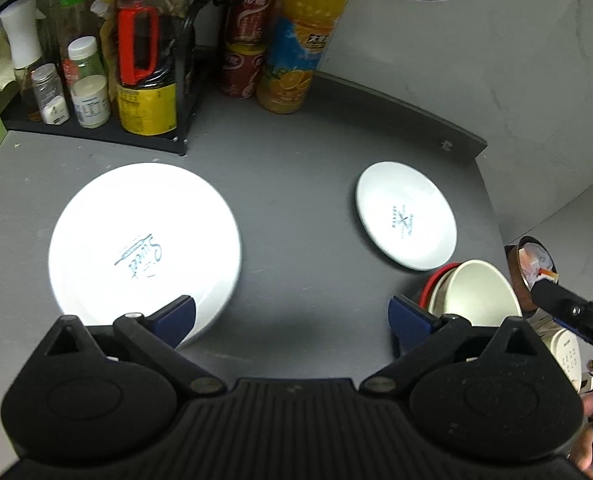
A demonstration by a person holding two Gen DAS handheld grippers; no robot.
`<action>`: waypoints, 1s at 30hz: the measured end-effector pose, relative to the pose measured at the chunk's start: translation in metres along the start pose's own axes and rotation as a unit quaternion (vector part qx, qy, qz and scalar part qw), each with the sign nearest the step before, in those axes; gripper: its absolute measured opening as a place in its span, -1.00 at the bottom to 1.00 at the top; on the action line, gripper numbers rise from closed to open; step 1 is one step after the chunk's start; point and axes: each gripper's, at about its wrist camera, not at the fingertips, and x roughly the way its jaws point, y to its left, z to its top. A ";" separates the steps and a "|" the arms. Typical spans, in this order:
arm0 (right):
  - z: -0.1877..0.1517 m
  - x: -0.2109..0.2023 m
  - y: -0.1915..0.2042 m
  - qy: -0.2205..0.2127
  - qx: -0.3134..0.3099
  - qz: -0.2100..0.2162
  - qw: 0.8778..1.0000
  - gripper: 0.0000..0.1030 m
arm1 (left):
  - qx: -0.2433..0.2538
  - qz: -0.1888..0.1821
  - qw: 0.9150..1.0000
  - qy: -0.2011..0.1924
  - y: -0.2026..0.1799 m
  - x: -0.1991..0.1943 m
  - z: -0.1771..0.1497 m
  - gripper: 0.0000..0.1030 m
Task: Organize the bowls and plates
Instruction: 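Move both grippers to the small white plate printed 'BAKERY'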
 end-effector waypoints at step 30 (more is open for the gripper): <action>0.062 0.073 -0.052 0.064 0.060 -0.059 0.994 0.72 | 0.045 -0.060 0.996 0.051 -0.058 0.097 0.080 0.73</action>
